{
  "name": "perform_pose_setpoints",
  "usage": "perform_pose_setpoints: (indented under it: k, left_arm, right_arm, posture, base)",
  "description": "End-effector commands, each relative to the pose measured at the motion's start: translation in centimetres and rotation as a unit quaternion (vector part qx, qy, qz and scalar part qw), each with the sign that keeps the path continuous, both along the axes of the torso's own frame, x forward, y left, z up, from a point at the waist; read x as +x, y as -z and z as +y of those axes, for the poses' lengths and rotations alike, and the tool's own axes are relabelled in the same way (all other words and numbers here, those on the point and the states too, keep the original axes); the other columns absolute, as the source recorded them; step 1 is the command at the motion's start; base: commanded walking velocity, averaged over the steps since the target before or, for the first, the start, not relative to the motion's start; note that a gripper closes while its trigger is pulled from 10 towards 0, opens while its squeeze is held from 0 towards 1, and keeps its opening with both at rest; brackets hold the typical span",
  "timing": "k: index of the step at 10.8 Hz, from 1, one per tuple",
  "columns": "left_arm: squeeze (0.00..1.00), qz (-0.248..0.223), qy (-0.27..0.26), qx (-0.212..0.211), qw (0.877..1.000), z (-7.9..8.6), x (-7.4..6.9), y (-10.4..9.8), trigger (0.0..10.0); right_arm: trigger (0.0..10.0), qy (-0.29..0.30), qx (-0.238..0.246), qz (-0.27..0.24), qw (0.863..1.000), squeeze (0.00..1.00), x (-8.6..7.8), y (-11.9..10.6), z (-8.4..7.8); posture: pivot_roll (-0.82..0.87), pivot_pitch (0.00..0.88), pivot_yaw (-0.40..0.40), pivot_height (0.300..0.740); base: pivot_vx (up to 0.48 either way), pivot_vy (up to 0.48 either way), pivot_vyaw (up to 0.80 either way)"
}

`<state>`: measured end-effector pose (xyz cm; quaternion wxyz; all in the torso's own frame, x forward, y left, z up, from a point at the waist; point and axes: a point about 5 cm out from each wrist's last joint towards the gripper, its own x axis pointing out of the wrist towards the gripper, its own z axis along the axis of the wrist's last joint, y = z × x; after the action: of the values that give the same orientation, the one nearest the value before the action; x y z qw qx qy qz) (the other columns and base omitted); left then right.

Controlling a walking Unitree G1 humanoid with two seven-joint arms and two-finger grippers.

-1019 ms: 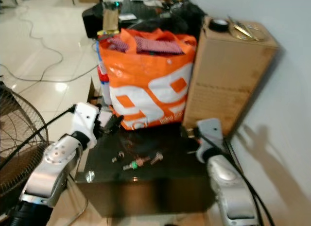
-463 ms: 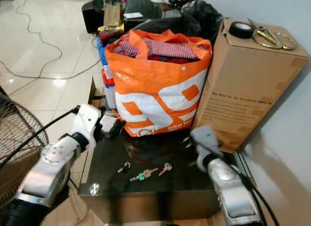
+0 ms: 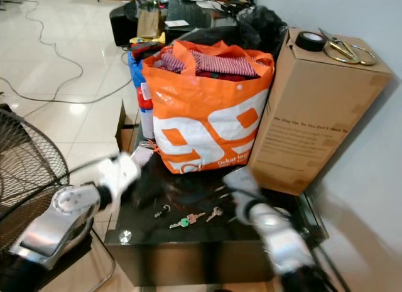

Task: Hang keys on a hook

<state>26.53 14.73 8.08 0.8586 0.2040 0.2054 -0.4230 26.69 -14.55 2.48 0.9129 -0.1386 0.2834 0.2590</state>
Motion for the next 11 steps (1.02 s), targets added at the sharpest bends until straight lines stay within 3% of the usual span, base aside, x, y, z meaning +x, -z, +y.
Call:
perform_pose_setpoints:
  k: [1, 3, 4, 6, 8, 9, 10, 11]
  left_arm:
    - [0.0, 0.021, 0.013, 0.017, 1.0, 0.3, -0.5, 0.6, 10.0]
    - [0.0, 0.028, 0.02, 0.011, 0.999, 0.5, -1.2, 0.7, 10.0]
    - [0.0, 0.05, 0.052, 0.004, 0.997, 1.0, -2.6, 0.6, 10.0]
    - [0.0, 0.066, 0.073, 0.003, 0.995, 1.2, -3.6, 0.5, 10.0]
    - [0.0, 0.074, 0.08, 0.002, 0.994, 1.3, -4.4, 0.2, 10.0]
    - [0.0, 0.076, 0.081, 0.003, 0.994, 1.4, -4.6, 0.0, 10.0]
    - [0.0, 0.076, 0.083, 0.003, 0.994, 1.4, -4.7, -0.1, 10.0]
    - [0.0, 0.075, 0.083, 0.001, 0.994, 1.3, -4.7, -0.2, 10.0]
  right_arm:
    - [10.0, -0.014, 0.001, 0.011, 1.0, 0.0, 0.3, 0.6, 0.2]
    - [10.0, -0.014, 0.003, 0.032, 0.999, 0.0, 0.6, 1.6, 0.4]
    - [10.0, 0.008, 0.012, 0.076, 0.997, 0.0, 0.6, 2.6, 0.0]
    - [10.0, 0.023, 0.008, 0.117, 0.993, 0.0, 0.5, 3.8, -0.9]
    - [10.0, 0.035, 0.031, 0.121, 0.992, 0.0, 0.8, 3.9, -0.7]
    - [4.0, 0.036, 0.034, 0.117, 0.992, 0.0, 0.9, 4.0, -0.4]
    - [1.0, 0.034, 0.033, 0.115, 0.992, 0.0, 0.9, 4.2, 0.0]
    - [0.0, 0.036, 0.035, 0.114, 0.992, 0.0, 0.9, 4.2, 0.2]
  posture:
    - [-0.08, 0.0, -0.055, 0.74]
    - [-0.06, 0.0, -0.07, 0.74]
    - [-0.05, 0.0, -0.087, 0.74]
    - [-0.04, 0.0, -0.102, 0.74]
    - [-0.03, 0.0, -0.108, 0.74]
    - [-0.03, 0.0, -0.107, 0.74]
    - [-0.03, 0.0, -0.105, 0.74]
    - [-0.03, 0.0, -0.104, 0.74]
  base:
    - [0.0, 0.0, 0.0]
    - [0.0, 0.0, 0.0]
    - [0.0, 0.0, 0.0]
    - [0.0, 0.0, 0.0]
    - [0.0, 0.0, 0.0]
    - [0.0, 0.0, 0.0]
    - [0.0, 0.0, 0.0]
    - [0.0, 0.0, 0.0]
